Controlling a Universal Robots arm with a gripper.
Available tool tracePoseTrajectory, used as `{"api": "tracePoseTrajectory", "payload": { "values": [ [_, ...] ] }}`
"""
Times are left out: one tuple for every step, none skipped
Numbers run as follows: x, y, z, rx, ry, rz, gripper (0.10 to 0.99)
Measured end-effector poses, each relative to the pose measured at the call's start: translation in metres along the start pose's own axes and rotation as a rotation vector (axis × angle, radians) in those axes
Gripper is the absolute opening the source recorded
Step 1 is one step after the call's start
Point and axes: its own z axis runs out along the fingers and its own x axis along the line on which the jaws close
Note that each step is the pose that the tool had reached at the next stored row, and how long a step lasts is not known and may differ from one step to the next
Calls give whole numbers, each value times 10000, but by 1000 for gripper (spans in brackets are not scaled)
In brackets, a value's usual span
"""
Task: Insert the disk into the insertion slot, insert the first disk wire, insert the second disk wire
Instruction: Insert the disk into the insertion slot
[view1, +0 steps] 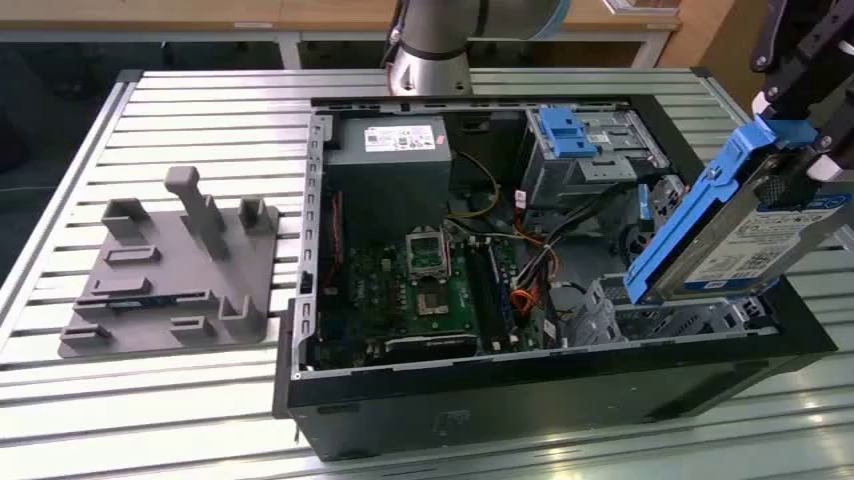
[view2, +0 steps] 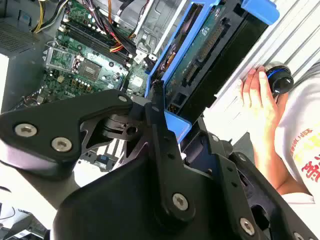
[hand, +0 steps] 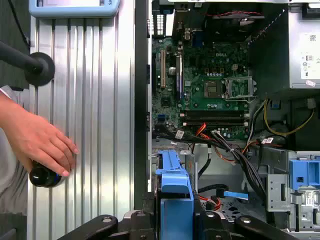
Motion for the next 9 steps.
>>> {"api": "tracePoseTrajectory", "payload": {
  "values": [
    [0,0,0,0,0,0,365],
    [0,0,0,0,0,1,365],
    [0,0,0,0,0,0,365],
    [0,0,0,0,0,1,365],
    [0,0,0,0,0,0,365],
    [0,0,0,0,0,0,365],
    [0,0,0,0,1,0,365],
    [0,0,0,0,0,1,365],
    [0,0,0,0,1,0,365]
  ]
}}
